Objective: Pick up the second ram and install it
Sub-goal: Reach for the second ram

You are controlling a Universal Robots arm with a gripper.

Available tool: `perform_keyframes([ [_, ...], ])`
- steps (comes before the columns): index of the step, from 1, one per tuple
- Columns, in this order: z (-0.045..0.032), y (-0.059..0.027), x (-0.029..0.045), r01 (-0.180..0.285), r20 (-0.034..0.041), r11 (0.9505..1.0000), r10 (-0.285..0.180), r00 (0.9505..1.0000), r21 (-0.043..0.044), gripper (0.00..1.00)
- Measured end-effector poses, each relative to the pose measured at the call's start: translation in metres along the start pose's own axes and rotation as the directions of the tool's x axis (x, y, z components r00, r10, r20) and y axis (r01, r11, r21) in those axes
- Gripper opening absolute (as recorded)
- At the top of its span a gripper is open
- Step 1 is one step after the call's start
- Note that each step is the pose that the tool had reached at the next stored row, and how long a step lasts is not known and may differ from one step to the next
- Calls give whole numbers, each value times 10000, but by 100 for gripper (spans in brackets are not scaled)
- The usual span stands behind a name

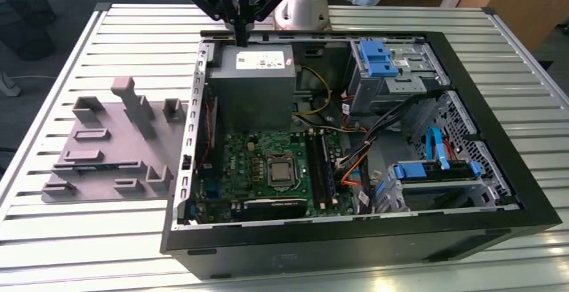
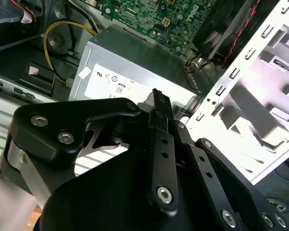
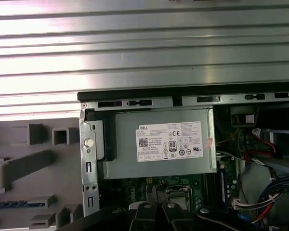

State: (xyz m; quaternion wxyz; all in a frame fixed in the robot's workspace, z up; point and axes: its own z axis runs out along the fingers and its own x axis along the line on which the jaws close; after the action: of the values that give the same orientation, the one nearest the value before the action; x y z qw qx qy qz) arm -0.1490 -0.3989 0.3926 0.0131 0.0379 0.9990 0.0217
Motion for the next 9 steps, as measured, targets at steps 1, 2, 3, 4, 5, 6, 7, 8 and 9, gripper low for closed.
perform_keyframes([
  [1,0,-1,12,0,0,10000,0,10000,0,11],
  [2,1,-2,24,0,0,10000,0,10000,0,11],
  [3,1,-3,37,-1,0,10000,1,10000,0,11],
  [4,1,-4,47,0,0,10000,0,10000,0,11],
  [5,2,-5,57,0,1,10000,0,10000,-1,11],
  [6,2,-6,69,0,0,10000,0,10000,0,11],
  [7,2,-6,82,0,0,10000,0,10000,0,11],
  [8,4,-7,92,1,1,10000,-1,10000,-1,11],
  [9,4,-8,103,1,0,10000,-1,10000,0,11],
])
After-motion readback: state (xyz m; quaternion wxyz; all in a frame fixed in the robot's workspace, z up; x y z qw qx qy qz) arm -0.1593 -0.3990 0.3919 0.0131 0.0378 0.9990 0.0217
